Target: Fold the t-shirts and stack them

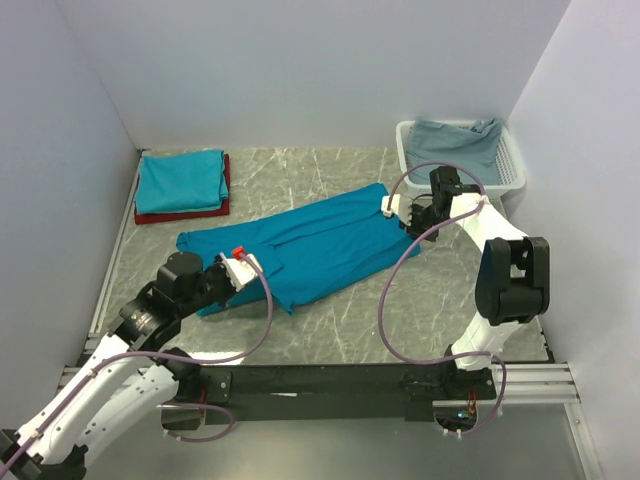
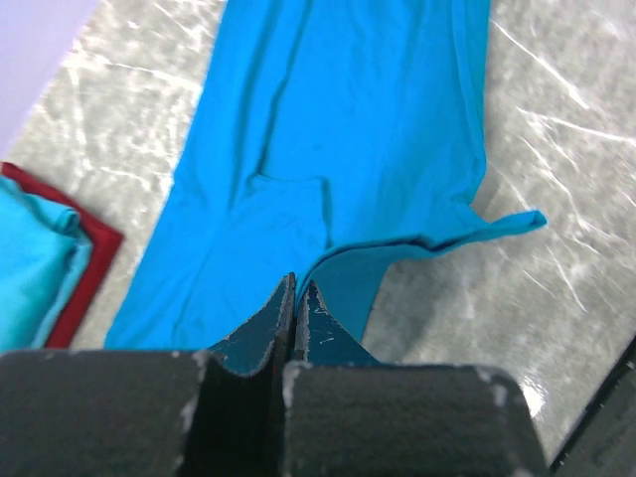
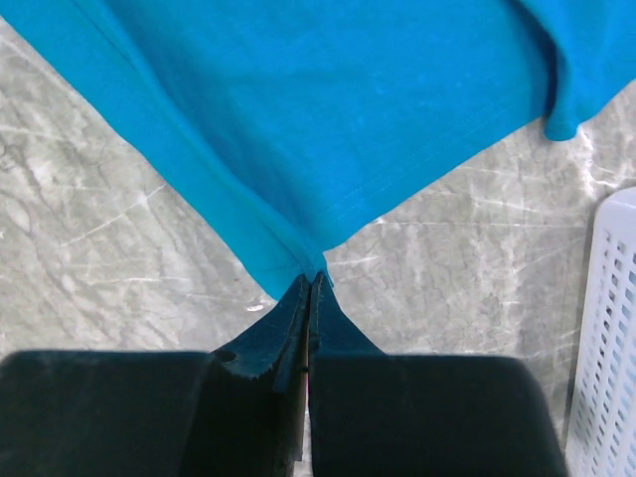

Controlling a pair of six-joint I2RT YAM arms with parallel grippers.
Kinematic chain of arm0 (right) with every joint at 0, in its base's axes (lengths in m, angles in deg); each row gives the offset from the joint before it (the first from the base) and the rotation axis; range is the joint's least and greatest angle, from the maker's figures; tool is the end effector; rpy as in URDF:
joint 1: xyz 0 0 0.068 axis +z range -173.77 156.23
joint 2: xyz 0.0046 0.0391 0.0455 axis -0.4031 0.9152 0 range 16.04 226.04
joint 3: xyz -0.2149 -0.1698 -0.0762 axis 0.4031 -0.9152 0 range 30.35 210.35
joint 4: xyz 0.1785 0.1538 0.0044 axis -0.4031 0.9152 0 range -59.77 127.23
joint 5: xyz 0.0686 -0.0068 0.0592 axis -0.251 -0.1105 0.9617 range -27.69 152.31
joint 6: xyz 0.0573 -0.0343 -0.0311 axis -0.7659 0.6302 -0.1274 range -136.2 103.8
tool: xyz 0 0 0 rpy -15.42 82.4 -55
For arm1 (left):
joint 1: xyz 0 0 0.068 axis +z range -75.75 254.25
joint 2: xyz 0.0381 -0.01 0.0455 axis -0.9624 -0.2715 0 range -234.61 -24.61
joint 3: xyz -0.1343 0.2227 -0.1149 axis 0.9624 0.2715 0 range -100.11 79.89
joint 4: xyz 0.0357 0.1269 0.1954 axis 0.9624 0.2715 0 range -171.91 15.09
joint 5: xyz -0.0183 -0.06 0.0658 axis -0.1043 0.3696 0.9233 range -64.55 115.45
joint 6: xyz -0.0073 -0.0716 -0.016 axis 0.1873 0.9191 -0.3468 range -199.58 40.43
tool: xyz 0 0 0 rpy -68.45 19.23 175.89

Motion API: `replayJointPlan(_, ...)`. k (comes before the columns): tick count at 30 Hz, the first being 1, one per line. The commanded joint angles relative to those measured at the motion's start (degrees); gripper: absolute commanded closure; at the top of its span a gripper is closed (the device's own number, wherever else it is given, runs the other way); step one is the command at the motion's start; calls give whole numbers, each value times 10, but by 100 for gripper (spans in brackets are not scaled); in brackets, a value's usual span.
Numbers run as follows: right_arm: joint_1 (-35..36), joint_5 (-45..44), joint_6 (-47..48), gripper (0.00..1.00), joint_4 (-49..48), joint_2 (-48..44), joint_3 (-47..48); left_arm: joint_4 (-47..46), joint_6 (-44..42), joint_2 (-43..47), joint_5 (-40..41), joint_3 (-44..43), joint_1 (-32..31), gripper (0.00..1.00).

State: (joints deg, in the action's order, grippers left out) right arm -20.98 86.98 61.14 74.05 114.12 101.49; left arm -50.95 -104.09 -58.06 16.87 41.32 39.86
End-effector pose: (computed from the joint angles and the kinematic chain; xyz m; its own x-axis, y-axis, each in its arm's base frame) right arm 0.3207 0.0414 0.2190 -0.0294 -0.8891 -0.4568 -0.9599 0.1525 -0.2351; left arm 0.0958 -0.0766 0.2858 -0.0497 0.5311 -0.8459 0.7583 0.5713 0.3142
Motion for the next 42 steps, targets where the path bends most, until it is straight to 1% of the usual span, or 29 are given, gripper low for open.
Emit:
replayJointPlan(1, -3, 5, -27, 100, -25, 0, 10, -20, 6, 7, 28, -30, -2, 100)
replayJointPlan(7, -3, 4, -44, 100, -41, 2, 10, -27, 9, 1, 59, -35, -2, 100)
replayJointPlan(13, -2, -1, -70, 100, -50, 14, 24, -53, 11, -16, 84, -41, -2, 100)
replayJointPlan(16, -2, -10, -83, 100, -58, 22, 28, -62, 5, -34, 84, -48, -2, 100)
replayJointPlan(17, -2, -12, -86, 100, -60, 26, 30, -63, 3, -44, 104, -51, -2, 100)
replayJointPlan(23, 1, -24, -117, 100, -84, 40, 38, -74, -20, -89, 119, -70, -2, 100)
replayJointPlan(30, 10, -40, -154, 100, -123, 54, 46, -101, -33, -129, 131, -80, 4, 100)
replayJointPlan(35, 15, -51, -163, 100, -123, 68, 59, -112, -44, -156, 125, -92, 18, 100)
replayJointPlan(42, 17, -64, -175, 100, -133, 81, 68, -121, -54, -164, 111, -98, 43, 100)
